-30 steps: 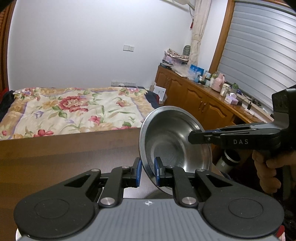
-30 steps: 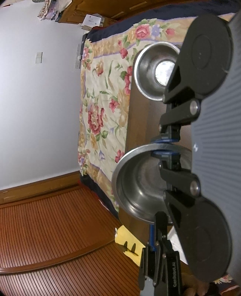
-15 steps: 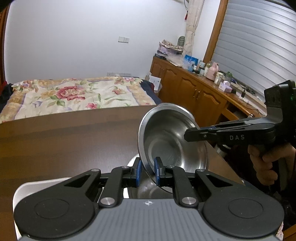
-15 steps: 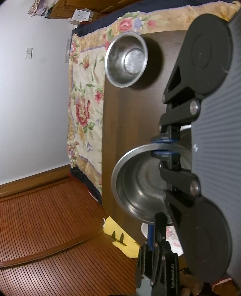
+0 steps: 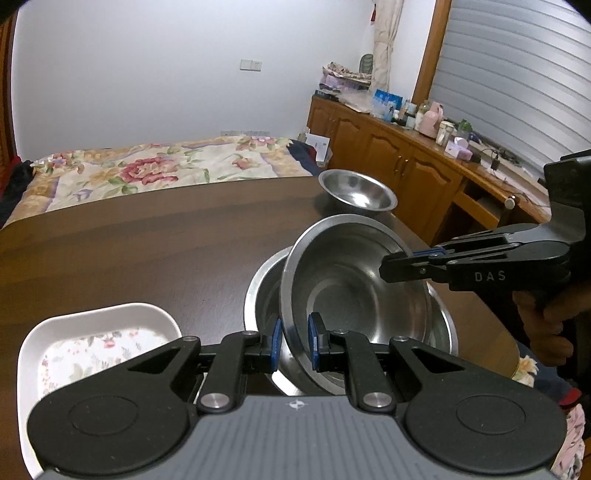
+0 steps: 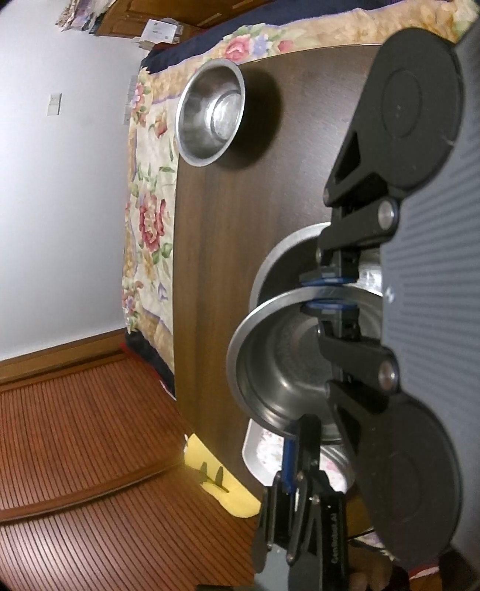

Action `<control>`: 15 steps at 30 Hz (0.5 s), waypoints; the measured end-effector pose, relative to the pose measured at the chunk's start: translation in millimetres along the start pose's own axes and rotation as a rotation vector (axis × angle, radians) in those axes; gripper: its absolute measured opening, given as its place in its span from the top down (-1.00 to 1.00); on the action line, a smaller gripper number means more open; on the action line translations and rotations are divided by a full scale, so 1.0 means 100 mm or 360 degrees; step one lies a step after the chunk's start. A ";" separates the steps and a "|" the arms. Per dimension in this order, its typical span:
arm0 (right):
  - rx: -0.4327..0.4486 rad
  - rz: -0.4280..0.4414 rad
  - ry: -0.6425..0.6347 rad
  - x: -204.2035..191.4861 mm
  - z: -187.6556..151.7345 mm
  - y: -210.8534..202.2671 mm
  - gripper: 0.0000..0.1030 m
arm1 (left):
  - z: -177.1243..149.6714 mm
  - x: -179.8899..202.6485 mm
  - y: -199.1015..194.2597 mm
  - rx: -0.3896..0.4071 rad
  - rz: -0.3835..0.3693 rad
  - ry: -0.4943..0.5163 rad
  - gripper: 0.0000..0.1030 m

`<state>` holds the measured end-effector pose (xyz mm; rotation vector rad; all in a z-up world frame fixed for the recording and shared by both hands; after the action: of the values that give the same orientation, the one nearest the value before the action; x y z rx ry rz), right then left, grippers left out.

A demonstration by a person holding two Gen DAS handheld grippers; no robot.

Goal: Organize plates and bowls

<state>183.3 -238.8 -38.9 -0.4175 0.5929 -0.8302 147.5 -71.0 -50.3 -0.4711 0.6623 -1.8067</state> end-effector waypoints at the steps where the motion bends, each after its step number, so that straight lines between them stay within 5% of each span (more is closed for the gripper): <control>1: -0.0001 -0.0009 -0.0014 -0.01 -0.01 0.01 0.79 | -0.01 0.00 0.00 -0.0001 0.0005 0.0004 0.68; 15: -0.0015 -0.0075 -0.0057 0.06 -0.12 0.12 0.77 | -0.08 0.07 0.12 -0.0009 0.0047 0.0042 0.68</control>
<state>185.6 -237.7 -56.5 -0.4554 0.5558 -0.8635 149.4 -79.3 -64.3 -0.4395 0.6894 -1.7865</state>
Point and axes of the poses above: each gripper's, at about its wrist camera, not at the fingertips, and y roughly the way its jaws point, x to its right, z to its top, the point moved 4 cm from there along y, roughly the way its jaws point, and after that the axes turned 15 degrees about z, right-handed, at the moved point
